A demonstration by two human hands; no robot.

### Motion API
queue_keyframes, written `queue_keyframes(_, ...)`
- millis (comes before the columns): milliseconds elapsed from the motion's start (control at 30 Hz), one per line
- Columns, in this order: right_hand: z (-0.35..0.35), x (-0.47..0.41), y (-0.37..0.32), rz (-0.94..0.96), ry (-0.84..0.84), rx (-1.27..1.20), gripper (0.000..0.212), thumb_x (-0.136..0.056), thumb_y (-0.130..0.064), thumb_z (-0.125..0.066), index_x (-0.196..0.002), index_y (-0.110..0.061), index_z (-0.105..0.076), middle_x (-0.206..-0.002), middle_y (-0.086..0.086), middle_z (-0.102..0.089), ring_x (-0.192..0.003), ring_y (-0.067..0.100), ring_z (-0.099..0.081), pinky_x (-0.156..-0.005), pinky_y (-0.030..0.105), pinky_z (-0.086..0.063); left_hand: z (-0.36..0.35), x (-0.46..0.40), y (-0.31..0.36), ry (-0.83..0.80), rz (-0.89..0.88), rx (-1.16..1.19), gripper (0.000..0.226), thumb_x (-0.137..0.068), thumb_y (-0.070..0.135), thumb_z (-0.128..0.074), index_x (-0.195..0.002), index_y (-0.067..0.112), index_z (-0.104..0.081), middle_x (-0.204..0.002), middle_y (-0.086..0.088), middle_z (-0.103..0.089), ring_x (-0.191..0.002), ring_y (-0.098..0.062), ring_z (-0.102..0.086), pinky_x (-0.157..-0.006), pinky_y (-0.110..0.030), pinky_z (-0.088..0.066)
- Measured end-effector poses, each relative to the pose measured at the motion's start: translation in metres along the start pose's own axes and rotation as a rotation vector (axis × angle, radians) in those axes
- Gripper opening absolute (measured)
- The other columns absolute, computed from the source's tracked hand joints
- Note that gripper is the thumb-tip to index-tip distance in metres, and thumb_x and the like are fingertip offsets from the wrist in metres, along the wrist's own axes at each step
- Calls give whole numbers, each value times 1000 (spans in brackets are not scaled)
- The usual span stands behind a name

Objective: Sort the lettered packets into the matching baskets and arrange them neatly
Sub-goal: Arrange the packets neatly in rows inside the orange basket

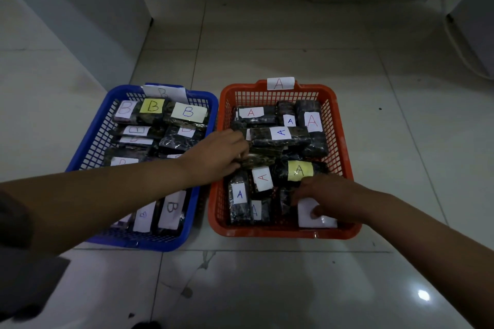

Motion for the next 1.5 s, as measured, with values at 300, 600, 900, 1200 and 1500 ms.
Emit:
queue_keyframes(300, 94, -8, 6, -72, 652, -32, 55, -78, -39, -68, -128, -26, -49, -128, 0, -49, -121, 19, -38, -100, 35, -32, 8, -16, -35, 23, 366, 176, 65, -68, 47, -76, -118, 23, -42, -120, 2, -45, -110, -11, -35, -91, -27, -24)
queue_keyframes(600, 91, -66, 27, -102, 304, -164, 57, -80, -29, -69, -132, -24, -47, -125, 2, -56, -113, 20, -50, -94, 33, -41, -13, -38, -34, -198, 379, 218, 76, -78, 56, -63, -142, 30, -32, -138, -1, -45, -130, -20, -27, -102, -36, -17)
queue_keyframes(900, 107, -25, 58, -274, 644, -377, 48, -75, -20, -71, -122, -19, -57, -107, 3, -65, -85, 16, -58, -75, 31, -49, 14, -53, -56, 10, 343, 171, 48, -75, 55, -66, -117, 33, -60, -113, 7, -59, -114, -15, -42, -87, -33, -18)
queue_keyframes(1200, 94, -33, 66, -296, 674, -425, 51, -74, -22, -72, -122, -22, -56, -106, 1, -65, -84, 12, -54, -71, 25, -42, 8, -90, -88, 24, 366, 42, 44, -75, 47, -70, -113, 29, -59, -110, 4, -64, -104, -17, -53, -92, -32, -24)
queue_keyframes(1500, 80, -46, 64, -328, 633, -305, 57, -70, -27, -74, -123, -22, -52, -114, 6, -56, -108, 19, -45, -80, 24, -33, -17, -99, -87, -3, 322, -166, 62, -78, 51, -64, -130, 20, -50, -129, -3, -50, -124, -21, -39, -98, -33, -25)
Point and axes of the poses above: each hand's wrist, its own x-axis away from the middle knuckle, its own z-axis out of the back of the hand, y = z × x, the point moved 5 cm from there along -x, towards the middle knuckle
